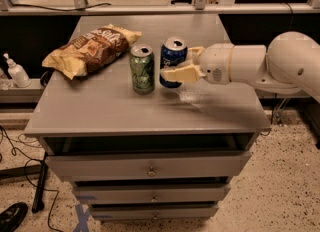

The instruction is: Move pepsi can near green can

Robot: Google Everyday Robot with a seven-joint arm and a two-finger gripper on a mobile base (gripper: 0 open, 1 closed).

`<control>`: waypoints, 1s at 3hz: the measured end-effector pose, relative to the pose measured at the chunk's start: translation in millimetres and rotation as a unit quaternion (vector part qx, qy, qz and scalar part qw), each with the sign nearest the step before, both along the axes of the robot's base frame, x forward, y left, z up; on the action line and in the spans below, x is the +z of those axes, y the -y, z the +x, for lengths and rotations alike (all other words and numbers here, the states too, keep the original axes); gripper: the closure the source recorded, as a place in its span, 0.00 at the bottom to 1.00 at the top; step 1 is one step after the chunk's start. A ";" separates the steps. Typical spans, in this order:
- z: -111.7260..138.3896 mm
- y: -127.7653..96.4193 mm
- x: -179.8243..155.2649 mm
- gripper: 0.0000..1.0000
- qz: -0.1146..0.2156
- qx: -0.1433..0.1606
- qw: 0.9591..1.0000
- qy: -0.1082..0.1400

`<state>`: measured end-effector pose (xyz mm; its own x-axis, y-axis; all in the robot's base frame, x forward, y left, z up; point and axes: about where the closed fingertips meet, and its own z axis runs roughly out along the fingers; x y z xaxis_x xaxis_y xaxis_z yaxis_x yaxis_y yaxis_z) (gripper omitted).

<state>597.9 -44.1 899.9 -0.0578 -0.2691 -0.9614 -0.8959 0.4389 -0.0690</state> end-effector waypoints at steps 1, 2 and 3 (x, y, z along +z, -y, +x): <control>-6.0 -6.9 -16.9 1.00 -0.009 0.009 1.000 -0.020; -9.9 -14.1 -31.9 0.81 -0.017 0.017 0.999 -0.040; -11.2 -18.3 -38.7 0.58 -0.019 0.020 0.998 -0.049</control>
Offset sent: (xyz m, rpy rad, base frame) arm -0.0135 0.0167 -0.0485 -0.0508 0.1250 0.0411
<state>586.7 -25.8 861.2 -0.1396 -0.3100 -0.9404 -0.9162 0.4008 0.0039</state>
